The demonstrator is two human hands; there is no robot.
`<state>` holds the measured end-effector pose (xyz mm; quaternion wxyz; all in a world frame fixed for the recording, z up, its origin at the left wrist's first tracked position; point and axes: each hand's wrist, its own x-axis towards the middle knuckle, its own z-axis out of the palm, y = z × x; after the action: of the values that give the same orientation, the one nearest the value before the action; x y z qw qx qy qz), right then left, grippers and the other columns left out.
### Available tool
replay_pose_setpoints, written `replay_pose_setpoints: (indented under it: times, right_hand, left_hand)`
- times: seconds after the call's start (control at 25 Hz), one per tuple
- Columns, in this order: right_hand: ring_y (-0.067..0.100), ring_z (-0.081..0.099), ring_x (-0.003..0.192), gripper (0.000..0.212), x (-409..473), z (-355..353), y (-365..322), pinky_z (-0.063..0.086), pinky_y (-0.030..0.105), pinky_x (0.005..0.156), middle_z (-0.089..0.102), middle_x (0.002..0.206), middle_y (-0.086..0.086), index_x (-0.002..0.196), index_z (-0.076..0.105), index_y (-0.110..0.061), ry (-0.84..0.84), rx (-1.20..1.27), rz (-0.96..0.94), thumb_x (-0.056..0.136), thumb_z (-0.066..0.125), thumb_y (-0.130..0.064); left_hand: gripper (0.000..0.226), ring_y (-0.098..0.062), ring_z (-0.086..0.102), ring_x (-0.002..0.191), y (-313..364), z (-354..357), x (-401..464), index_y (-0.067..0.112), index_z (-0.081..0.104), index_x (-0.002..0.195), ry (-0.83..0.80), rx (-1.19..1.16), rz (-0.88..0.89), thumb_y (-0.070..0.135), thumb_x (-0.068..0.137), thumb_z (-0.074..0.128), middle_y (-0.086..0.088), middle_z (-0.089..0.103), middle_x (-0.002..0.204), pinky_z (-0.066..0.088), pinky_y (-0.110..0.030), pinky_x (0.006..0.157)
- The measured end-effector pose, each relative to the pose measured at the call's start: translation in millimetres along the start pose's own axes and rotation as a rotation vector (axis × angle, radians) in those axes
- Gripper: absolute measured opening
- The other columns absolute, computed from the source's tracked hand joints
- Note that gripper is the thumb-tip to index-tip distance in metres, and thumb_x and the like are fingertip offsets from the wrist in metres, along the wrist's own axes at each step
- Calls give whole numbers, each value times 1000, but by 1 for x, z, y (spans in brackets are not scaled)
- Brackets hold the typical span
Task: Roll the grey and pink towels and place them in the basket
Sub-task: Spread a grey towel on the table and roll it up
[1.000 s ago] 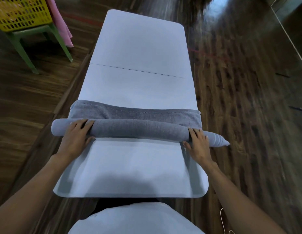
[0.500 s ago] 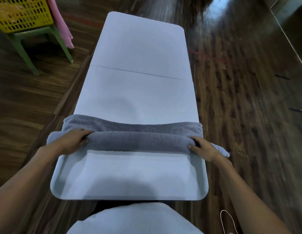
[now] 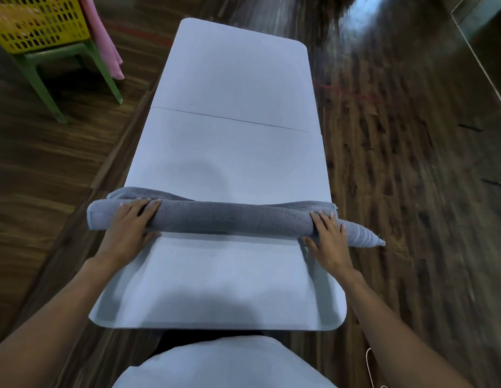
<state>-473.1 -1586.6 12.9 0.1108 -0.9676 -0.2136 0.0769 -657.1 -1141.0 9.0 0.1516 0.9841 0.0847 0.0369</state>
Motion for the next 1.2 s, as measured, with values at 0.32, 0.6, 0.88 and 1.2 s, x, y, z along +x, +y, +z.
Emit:
replay_pose_setpoints:
  times: [0.32, 0.6, 0.88, 1.2]
  right_hand:
    - [16, 57, 102, 34, -16, -8, 10, 46, 42, 93, 66, 112, -1, 120, 61, -18, -8, 217, -133, 89, 57, -30]
    - [24, 54, 120, 37, 2, -30, 9, 35, 48, 108, 60, 128, 2, 128, 57, -19, 48, 172, 104, 95, 58, -36]
    - [34, 32, 141, 56, -3, -16, 7, 22, 52, 114, 46, 146, 10, 147, 39, -15, -40, 7, 98, 97, 54, -36]
    - [33, 48, 119, 43, 7, -7, -82, 33, 49, 98, 59, 129, 6, 133, 46, -19, -42, 44, 515, 97, 48, -43]
  left_hand:
    - [44, -30, 62, 105, -19, 5, -1, 16, 62, 123, -134, -254, 31, 10, 79, 70, -10, 67, 116, 47, -49, 94]
    - [40, -31, 58, 102, -6, -23, 13, 7, 62, 124, -3, -216, -39, 12, 86, 69, -14, 62, 115, 46, -43, 91]
    - [60, -40, 56, 107, -11, -6, 6, 8, 48, 138, -34, -5, -35, 19, 84, 71, -22, 57, 126, 48, -53, 89]
    - [42, -40, 60, 87, 93, -2, 25, 9, 55, 114, -74, -57, -381, 45, 92, 55, -18, 65, 100, 40, -40, 68]
